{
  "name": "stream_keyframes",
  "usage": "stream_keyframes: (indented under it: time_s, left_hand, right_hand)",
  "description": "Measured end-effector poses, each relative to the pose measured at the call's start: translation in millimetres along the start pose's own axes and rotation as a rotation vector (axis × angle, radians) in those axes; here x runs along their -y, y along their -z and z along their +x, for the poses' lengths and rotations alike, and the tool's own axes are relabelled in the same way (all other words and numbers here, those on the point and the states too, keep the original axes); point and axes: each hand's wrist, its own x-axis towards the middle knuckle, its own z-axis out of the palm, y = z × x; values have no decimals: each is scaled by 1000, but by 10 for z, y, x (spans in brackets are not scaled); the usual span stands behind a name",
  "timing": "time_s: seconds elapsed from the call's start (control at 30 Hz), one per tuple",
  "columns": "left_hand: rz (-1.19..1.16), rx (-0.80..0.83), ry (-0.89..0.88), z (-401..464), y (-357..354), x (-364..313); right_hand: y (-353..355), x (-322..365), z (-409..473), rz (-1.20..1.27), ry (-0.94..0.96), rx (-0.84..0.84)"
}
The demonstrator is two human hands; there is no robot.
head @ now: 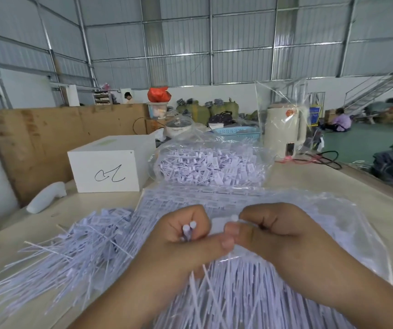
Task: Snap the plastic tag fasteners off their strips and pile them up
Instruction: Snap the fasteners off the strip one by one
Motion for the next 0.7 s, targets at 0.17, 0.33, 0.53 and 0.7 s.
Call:
stream_keyframes:
  time_s: [0.17,0.33,0.53,0.7]
  left_hand:
    - [62,-235,-148,-22,-140,-9]
    - [256,-295,-157,-45,-101,-17]
    - [23,46,7,-62,-33,-46]
    - [-4,140,90,-43,-44,-60]
  right_hand:
    - [-200,6,-32,-143,105,-256]
    - [-60,-53,26,-166,131,-383]
    - [36,-128,-19,6,32,98]
    - [74,-137,-1,-23,70,263]
